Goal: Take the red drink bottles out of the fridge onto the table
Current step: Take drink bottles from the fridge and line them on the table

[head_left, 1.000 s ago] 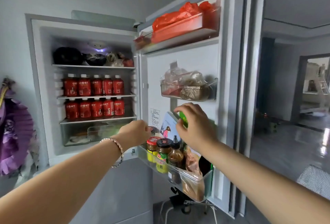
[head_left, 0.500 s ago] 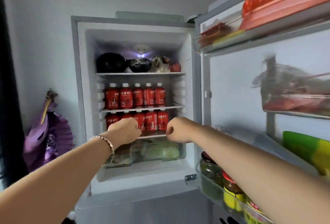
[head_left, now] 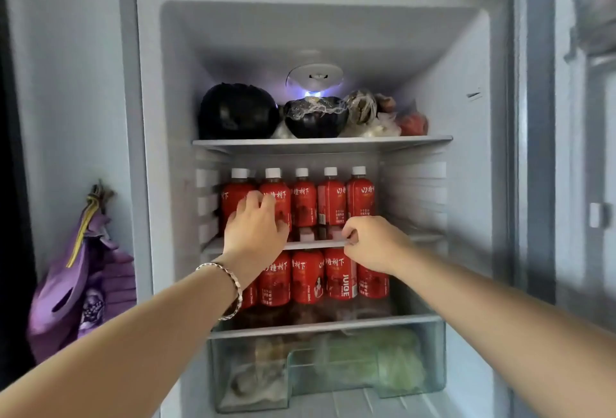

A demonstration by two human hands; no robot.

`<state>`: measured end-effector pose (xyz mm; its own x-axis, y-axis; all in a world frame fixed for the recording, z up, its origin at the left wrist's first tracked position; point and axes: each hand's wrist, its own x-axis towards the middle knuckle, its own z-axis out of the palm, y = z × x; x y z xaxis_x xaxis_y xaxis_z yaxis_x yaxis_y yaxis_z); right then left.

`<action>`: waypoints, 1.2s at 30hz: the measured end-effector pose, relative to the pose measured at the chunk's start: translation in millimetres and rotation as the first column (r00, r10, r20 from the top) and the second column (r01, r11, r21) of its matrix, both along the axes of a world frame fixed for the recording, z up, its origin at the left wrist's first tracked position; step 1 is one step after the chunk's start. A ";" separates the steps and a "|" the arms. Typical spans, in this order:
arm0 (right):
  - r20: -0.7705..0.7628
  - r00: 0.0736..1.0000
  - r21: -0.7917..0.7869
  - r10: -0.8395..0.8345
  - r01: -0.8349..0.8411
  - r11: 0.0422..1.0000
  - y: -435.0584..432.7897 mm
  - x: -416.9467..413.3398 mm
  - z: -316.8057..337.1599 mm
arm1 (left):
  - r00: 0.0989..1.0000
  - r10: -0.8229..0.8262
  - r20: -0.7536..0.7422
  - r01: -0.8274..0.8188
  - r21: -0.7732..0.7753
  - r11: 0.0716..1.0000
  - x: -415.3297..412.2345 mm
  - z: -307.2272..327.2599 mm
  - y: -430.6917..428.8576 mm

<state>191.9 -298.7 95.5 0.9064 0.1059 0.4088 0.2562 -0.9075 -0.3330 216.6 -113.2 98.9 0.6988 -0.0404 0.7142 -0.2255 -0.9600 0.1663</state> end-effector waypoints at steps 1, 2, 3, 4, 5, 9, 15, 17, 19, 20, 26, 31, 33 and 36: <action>0.010 1.000 0.002 0.015 -0.015 1.000 0.7 18.4 0.7 | 0.995 0.026 0.100 -0.024 -0.017 1.000 7.6 7.5 -1.0; 0.013 0.999 0.019 0.043 -0.044 0.999 2.6 35.2 2.3 | 0.970 0.019 0.241 -0.015 -0.020 1.000 15.7 16.1 -1.7; 0.013 0.997 0.047 0.076 -0.077 0.996 5.9 51.0 4.0 | 0.964 0.029 0.265 -0.027 -0.011 1.000 17.8 27.7 -5.3; 0.013 0.994 0.078 0.113 -0.113 0.991 10.0 72.6 5.7 | 0.953 0.072 0.294 -0.071 -0.016 0.997 24.4 38.1 -7.7; 0.007 0.988 0.113 0.155 -0.155 0.981 15.8 91.4 10.0 | 0.922 0.149 0.357 -0.152 -0.019 0.988 38.3 45.2 -4.9; -0.051 0.940 0.367 0.338 -0.297 0.882 54.6 148.3 21.5 | 0.986 0.157 -0.056 -0.165 -0.201 0.965 114.7 59.9 15.2; 0.025 0.940 0.593 0.339 -0.287 0.753 98.5 192.1 15.1 | 0.988 0.149 -0.047 -0.152 -0.076 0.985 145.5 73.7 31.4; 0.053 0.943 0.559 0.330 -0.302 0.773 94.9 192.5 16.8 | 0.982 0.188 0.014 -0.188 0.005 0.982 141.1 75.6 31.3; 0.108 0.938 0.459 0.329 -0.340 0.821 84.7 187.1 19.5 | 0.982 0.176 0.065 -0.180 0.058 0.982 133.3 79.1 26.9; 0.148 0.933 0.381 0.329 -0.361 0.851 78.1 182.8 21.7 | 0.985 0.155 0.070 -0.160 0.070 0.985 130.2 80.9 23.8; 0.314 0.913 0.060 0.262 -0.295 0.954 47.5 155.9 23.3 | 0.998 -0.037 0.042 0.021 0.316 0.949 101.5 88.7 2.6; 0.401 0.897 0.179 0.184 -0.274 0.945 34.0 141.2 19.5 | 0.979 -0.198 0.056 0.155 0.432 0.888 93.6 84.2 -12.6; 0.401 0.893 0.127 0.204 -0.275 0.953 30.6 140.2 17.2 | 0.975 -0.214 0.066 0.167 0.420 0.892 95.9 81.4 -16.6; 0.231 0.907 0.129 0.351 -0.386 0.913 17.0 144.3 23.1 | 0.959 -0.235 0.156 0.157 0.397 0.904 102.6 76.2 -20.4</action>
<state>336.1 -281.7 118.6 0.7141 0.3305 0.6171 0.6380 -0.6702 -0.3793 319.3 -133.6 175.1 0.4964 -0.4557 0.7389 -0.4061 -0.8742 -0.2664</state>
